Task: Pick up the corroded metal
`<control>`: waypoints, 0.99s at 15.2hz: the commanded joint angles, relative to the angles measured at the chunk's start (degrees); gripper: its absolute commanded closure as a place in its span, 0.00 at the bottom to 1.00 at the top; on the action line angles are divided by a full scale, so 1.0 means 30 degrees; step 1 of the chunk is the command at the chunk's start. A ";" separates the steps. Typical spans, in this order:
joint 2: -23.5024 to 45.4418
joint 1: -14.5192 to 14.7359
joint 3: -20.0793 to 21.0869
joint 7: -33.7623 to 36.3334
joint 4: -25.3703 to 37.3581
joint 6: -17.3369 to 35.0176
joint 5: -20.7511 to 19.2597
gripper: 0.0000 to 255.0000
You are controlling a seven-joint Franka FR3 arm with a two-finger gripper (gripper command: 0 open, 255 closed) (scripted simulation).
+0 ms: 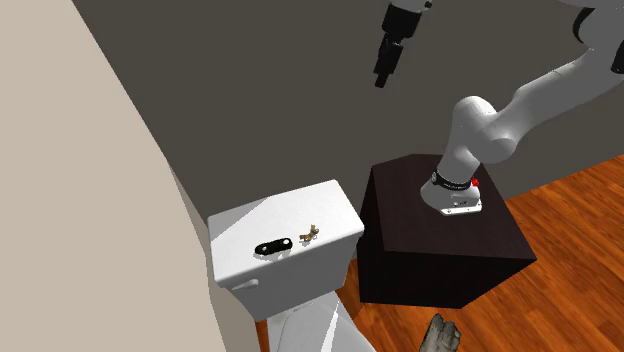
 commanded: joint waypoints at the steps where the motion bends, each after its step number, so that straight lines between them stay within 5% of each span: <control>1: 0.0000 0.0000 0.0000 0.0000 0.0000 0.0000 0.0000 0.00; 15: 0.7793 0.1296 0.2154 0.0258 -0.0120 0.6619 0.0477 0.00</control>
